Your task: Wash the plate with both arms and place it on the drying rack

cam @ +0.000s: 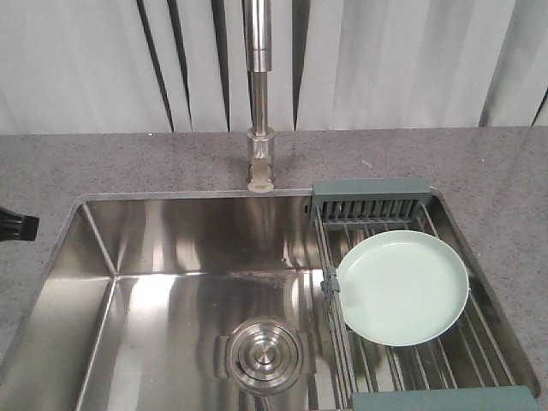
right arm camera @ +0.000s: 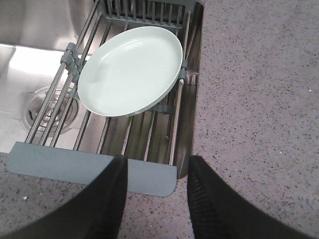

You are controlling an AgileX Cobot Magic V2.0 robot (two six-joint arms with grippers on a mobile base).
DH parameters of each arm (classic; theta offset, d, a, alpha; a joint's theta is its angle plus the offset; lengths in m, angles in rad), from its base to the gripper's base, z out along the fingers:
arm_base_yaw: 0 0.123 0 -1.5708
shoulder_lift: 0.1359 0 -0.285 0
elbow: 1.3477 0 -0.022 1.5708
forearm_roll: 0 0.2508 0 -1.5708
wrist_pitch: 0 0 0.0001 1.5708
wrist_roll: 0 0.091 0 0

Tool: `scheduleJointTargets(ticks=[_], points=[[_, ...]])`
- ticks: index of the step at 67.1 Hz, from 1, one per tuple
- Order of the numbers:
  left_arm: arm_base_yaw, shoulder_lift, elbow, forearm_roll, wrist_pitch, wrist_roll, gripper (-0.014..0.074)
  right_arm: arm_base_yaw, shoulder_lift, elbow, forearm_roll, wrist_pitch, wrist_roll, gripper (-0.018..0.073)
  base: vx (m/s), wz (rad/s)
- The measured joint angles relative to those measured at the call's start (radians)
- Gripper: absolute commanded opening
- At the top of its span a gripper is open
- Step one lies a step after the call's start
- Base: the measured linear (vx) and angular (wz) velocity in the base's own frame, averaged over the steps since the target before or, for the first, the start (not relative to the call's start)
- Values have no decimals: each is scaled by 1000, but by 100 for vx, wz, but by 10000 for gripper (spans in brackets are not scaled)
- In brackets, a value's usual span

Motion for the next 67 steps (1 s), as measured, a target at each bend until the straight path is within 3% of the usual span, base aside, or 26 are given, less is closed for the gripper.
scheduleJointTargets(ticks=[11,18,25,38,54,67], points=[[0,95,-56,-21,-18,47,-8,0,0,0,0,0,0,284,0,0],[0,154,-86,-57,-42,125,-8,0,0,0,0,0,0,284,0,0],[0,212,-120,-141,-86,235,-8,0,0,0,0,0,0,284,0,0],[12,343,-186,-430,-97,568,-8,0,0,0,0,0,0,284,0,0],[12,477,-235,-853,-95,1074,-8,0,0,0,0,0,0,284,0,0],[8,562,-246,-1097,-54,1434,-8,0,0,0,0,0,0,284,0,0]])
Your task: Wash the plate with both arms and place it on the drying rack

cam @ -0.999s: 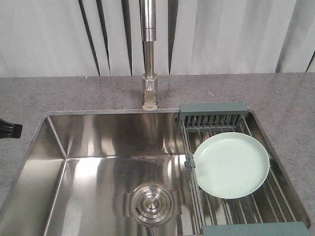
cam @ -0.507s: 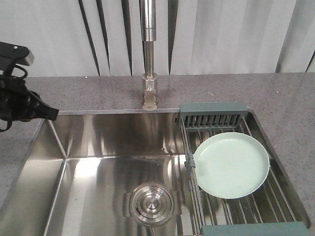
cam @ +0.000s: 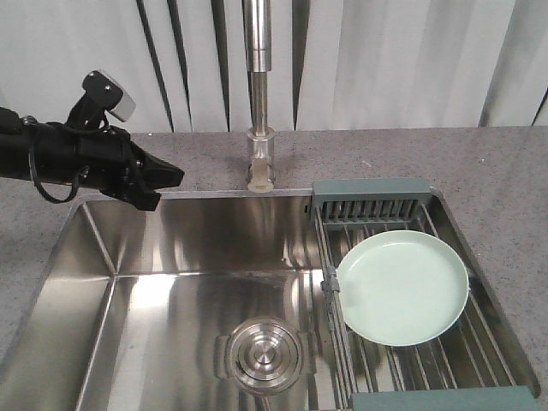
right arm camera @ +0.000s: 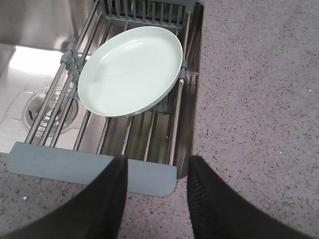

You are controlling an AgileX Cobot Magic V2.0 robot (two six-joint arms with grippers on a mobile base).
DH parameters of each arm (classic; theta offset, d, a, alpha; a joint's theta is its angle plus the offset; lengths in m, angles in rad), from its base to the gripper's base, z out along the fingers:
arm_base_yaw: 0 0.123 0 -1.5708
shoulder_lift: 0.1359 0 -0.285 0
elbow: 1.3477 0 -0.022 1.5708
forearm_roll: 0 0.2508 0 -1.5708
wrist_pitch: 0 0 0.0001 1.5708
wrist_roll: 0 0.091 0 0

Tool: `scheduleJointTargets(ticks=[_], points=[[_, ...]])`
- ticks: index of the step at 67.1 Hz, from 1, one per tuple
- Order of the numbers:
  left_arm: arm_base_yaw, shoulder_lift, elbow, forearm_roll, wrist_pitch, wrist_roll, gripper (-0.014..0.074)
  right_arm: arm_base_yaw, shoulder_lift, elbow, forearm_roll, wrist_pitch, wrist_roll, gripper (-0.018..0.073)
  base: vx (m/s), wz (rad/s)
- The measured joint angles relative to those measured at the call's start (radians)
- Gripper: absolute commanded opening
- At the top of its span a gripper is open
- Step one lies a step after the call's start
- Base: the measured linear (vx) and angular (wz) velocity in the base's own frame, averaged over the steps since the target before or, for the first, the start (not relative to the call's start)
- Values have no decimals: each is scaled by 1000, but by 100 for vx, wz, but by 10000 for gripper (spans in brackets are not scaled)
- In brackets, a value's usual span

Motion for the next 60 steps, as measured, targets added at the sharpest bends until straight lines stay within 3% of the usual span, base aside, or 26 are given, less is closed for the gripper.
scheduleJointTargets(ticks=[14,25,42,60], points=[[-33,67,0,-190,38,288,-8,0,0,0,0,0,0,284,0,0],[-83,107,-10,-276,41,439,-8,0,0,0,0,0,0,284,0,0],[-150,206,-124,-290,41,471,-8,0,0,0,0,0,0,284,0,0],[-163,302,-233,-291,8,474,-8,0,0,0,0,0,0,284,0,0]])
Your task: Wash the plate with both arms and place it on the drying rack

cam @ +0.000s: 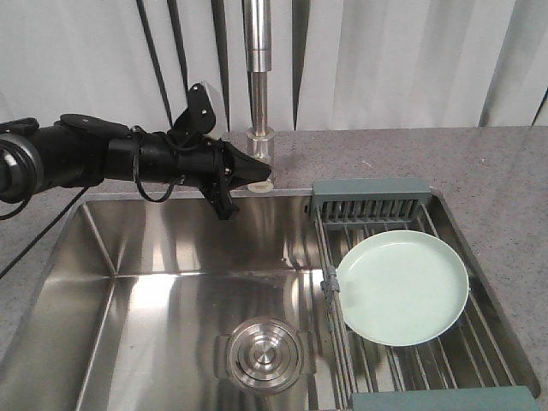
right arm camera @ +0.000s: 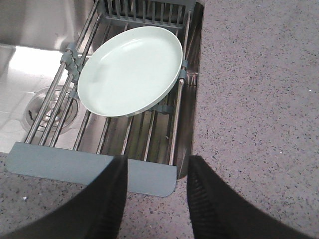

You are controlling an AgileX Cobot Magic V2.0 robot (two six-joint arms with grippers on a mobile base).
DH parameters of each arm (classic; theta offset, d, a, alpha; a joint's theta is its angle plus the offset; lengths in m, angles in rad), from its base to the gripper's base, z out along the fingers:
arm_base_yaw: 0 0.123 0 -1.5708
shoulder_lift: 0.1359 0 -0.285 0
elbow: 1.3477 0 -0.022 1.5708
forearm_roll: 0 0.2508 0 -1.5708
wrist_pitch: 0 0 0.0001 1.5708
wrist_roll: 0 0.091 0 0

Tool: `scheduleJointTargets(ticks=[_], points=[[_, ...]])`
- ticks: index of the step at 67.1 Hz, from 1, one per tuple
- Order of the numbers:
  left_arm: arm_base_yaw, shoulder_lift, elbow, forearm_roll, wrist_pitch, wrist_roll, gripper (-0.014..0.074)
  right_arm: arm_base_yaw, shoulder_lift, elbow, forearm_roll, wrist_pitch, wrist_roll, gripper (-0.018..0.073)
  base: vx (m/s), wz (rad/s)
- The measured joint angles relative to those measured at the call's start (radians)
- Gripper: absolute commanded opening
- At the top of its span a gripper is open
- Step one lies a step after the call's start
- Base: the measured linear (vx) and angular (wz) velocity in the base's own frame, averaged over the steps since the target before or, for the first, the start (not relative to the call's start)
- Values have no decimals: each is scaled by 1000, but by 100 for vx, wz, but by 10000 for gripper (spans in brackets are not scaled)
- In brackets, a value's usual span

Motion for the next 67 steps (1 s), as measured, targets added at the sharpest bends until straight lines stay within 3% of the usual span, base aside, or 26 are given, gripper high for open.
scheduleJointTargets(ticks=[45,56,65,67], points=[[-1,31,-221,15,-178,30,-8,0,0,0,0,0,0,284,0,0],[-1,-26,-221,48,-158,-106,-7,0,0,0,0,0,0,284,0,0],[-1,-93,-221,213,-145,-311,-7,0,0,0,0,0,0,284,0,0],[-1,-108,-221,266,-140,-391,-7,0,0,0,0,0,0,284,0,0]])
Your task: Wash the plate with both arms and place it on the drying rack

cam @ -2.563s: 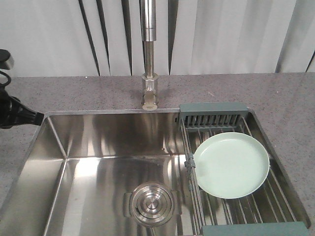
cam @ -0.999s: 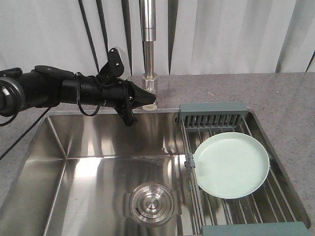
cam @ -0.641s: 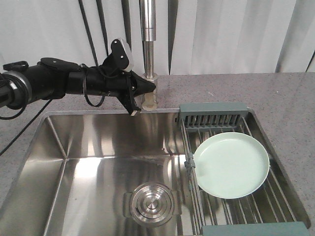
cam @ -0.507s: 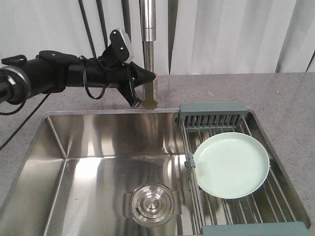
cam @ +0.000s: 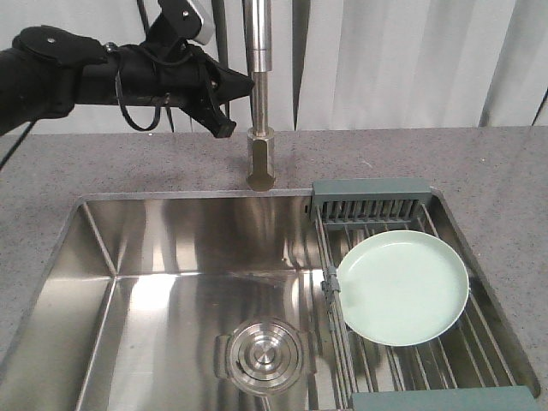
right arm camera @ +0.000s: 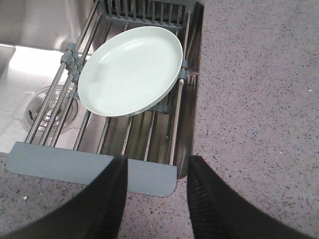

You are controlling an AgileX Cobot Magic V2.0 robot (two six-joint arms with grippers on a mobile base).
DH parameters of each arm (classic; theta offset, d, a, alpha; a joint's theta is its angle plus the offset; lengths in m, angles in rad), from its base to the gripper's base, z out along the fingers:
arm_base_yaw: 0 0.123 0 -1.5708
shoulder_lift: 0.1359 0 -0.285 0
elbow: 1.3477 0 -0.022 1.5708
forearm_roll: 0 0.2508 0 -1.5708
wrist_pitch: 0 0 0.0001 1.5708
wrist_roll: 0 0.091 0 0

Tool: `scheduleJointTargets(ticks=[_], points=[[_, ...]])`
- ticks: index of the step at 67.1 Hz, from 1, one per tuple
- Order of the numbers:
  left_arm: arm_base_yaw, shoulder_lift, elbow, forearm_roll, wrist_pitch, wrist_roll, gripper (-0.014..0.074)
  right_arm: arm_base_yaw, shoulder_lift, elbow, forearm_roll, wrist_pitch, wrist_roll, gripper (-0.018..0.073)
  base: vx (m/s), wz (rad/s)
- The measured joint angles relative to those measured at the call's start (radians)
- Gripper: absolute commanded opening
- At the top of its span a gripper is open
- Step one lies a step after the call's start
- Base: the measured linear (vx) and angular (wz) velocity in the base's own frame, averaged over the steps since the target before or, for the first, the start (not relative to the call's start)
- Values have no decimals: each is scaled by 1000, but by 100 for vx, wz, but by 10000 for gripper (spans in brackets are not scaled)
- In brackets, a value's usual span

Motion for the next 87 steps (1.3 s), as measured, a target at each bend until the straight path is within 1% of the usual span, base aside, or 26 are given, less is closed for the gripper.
scheduleJointTargets(ticks=[3,4,7,8,10,11,14,15,18,21,23,24,26,31,35,39,45,55,62,68,72,79,87], points=[[0,-18,0,68,6,-85,-7,0,0,0,0,0,0,284,0,0],[0,-24,0,103,7,-115,-7,0,0,0,0,0,0,284,0,0],[3,-48,0,191,14,-240,-7,0,0,0,0,0,0,284,0,0],[3,-55,0,229,16,-273,-7,0,0,0,0,0,0,284,0,0],[5,-66,0,280,19,-341,-7,0,0,0,0,0,0,284,0,0],[5,-75,0,318,20,-394,-7,0,0,0,-1,0,0,284,0,0],[11,-93,0,392,24,-523,-7,0,0,0,-1,0,0,284,0,0],[14,-101,0,429,28,-580,-7,0,0,0,-1,0,0,284,0,0],[22,-115,0,504,37,-693,-7,0,0,0,-1,0,0,284,0,0],[33,-129,0,604,55,-820,-7,0,0,0,-1,0,0,284,0,0],[40,-137,0,651,69,-887,-7,0,0,0,-1,0,0,284,0,0],[45,-142,0,675,76,-935,-7,0,0,0,-1,0,0,284,0,0],[53,-151,0,730,97,-1005,-7,0,0,0,-1,0,0,284,0,0],[68,-168,0,838,155,-1122,-7,0,0,0,-1,0,0,284,0,0],[82,-185,6,881,181,-1184,-7,0,0,0,-1,0,0,284,0,0],[92,-214,41,900,185,-1221,-7,0,0,0,-1,0,0,284,0,0],[104,-277,124,910,161,-1244,-7,0,0,0,-1,0,0,284,0,0],[106,-411,340,925,57,-1256,-7,0,0,0,-1,0,0,284,0,0],[106,-504,476,946,7,-1269,-7,0,0,0,-1,0,0,284,0,0],[106,-571,580,977,-16,-1306,-7,0,0,0,-1,0,0,284,0,0],[106,-628,653,1008,-34,-1345,-7,0,0,0,-1,0,0,284,0,0],[106,-725,743,1048,-60,-1394,-7,0,0,0,-1,0,0,284,0,0],[106,-835,823,1065,-65,-1416,-7,0,0,0,-1,0,0,284,0,0]])
